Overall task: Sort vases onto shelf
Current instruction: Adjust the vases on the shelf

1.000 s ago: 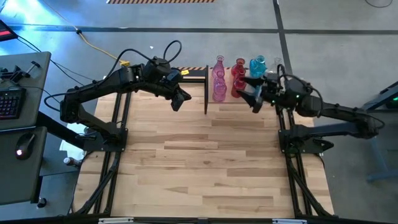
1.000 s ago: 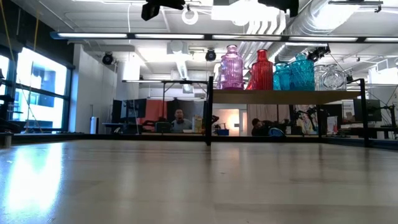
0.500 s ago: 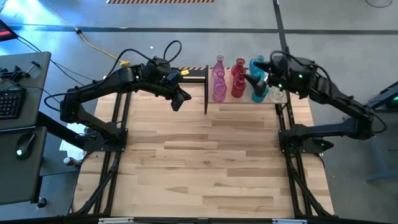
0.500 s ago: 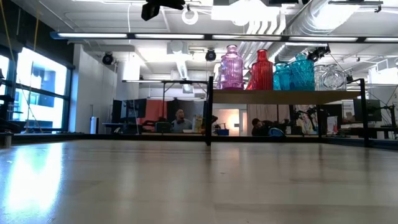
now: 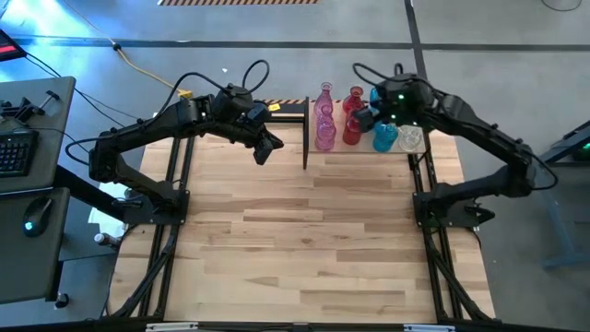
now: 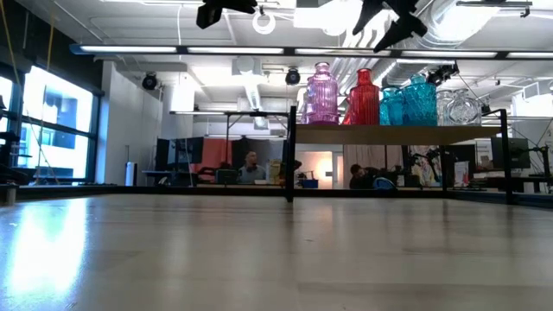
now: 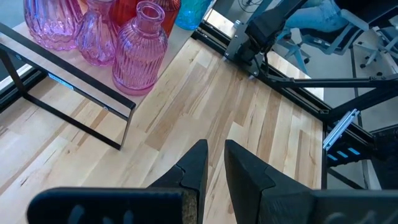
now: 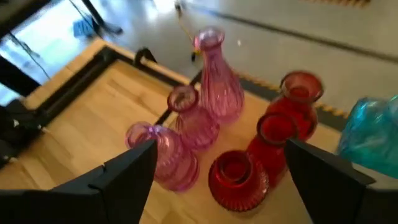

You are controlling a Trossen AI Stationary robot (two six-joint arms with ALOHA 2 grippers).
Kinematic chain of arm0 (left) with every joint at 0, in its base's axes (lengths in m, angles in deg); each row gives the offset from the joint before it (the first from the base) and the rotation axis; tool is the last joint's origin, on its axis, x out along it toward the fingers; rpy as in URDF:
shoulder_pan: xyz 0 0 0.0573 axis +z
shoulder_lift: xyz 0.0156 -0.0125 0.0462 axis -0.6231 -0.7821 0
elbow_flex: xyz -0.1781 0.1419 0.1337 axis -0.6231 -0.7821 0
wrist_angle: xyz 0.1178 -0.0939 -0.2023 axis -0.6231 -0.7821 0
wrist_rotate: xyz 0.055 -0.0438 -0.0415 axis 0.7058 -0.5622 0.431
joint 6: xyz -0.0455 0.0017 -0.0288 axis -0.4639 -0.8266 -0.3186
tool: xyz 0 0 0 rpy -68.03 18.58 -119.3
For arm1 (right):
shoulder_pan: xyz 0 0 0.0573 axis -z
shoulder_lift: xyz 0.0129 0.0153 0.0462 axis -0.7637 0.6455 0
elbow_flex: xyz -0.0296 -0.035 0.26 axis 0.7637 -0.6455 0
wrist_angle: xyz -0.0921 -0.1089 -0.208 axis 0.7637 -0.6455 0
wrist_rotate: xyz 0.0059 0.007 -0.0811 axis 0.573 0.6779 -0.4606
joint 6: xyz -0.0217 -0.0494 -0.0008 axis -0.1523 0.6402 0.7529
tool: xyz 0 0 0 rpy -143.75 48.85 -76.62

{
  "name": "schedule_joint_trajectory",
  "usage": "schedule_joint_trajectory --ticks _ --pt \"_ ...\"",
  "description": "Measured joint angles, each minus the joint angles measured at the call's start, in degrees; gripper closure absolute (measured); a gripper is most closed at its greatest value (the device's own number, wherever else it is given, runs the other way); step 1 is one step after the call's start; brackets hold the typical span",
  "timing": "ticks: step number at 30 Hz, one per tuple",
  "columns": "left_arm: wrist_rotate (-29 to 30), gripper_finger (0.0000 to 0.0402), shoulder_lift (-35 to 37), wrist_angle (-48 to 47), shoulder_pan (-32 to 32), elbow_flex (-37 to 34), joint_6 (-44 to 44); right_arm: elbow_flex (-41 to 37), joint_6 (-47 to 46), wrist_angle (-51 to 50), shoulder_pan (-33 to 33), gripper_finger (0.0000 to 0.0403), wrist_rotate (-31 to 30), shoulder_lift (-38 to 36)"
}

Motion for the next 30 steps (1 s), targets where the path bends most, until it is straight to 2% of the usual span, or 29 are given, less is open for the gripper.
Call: schedule_joint_trajectory --ticks 6,24,30 --pt "0.0 0.0357 0.0 -0.01 0.02 0.0 -0.01 0.67 -2.68 -1.99 -0.02 0.0099 1.4 3.27" --pt "-0.01 0.0357 0.0 -0.02 0.01 0.0 -0.11 0.58 -1.19 -5.11 -0.02 0.0103 -0.15 7.73" --pt "0.0 0.0357 0.0 -0.02 0.02 0.0 -0.09 0.58 -1.16 -5.13 -0.02 0.0132 -0.52 7.69"
